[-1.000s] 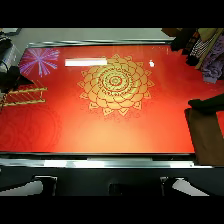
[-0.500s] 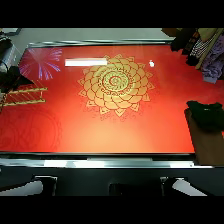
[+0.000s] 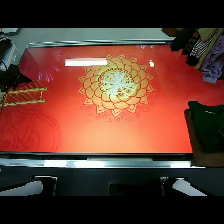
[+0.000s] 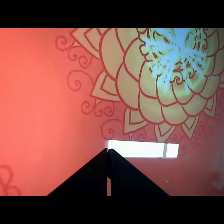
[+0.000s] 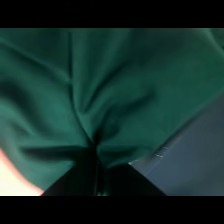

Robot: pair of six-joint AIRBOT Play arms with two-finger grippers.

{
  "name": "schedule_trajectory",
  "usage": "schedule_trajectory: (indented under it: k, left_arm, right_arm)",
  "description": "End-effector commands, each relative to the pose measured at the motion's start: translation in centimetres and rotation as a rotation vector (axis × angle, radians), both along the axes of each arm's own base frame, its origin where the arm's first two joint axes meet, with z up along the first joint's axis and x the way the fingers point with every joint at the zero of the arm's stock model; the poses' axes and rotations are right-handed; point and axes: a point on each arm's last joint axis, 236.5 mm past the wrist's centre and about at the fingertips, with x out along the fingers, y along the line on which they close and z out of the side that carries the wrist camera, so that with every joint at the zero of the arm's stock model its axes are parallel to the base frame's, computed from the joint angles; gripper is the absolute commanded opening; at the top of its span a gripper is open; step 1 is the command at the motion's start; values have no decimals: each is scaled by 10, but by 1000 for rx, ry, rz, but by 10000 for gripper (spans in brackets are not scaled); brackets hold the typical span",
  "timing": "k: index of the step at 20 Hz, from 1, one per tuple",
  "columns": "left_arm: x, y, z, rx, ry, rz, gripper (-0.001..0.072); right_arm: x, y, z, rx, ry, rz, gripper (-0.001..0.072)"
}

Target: Fold the clothes and pants, and hang the long-sleeved shirts on hangers.

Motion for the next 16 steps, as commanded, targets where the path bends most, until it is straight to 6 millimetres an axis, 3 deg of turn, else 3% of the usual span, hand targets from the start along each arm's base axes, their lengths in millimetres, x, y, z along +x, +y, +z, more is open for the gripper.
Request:
schedule_trajectory:
  k: [1,6,9,11,13,15,16]
  left_arm:
    - [3,3,0,5,-11,9,19]
    - [5,3,-3,11,-12,-3,19]
    - [6,4,-7,8,-3,-2,19]
    - [7,4,-10,6,3,-2,19]
    - [8,5,-14,9,9,-8,19]
    - [7,11,-24,62,25,-19,20]
    - [6,17,-33,123,44,-26,22]
  right_arm:
    - [-47,1,-16,-6,185,33,25]
    - [-73,5,-32,-4,279,61,26]
    - [-82,-10,-31,-73,321,55,42]
    - [-77,-9,-33,-75,299,32,251]
    - [-60,-2,-37,-49,219,26,384]
    - [-11,4,-29,-43,-16,57,506]
    - [19,4,-15,-64,-161,70,506]
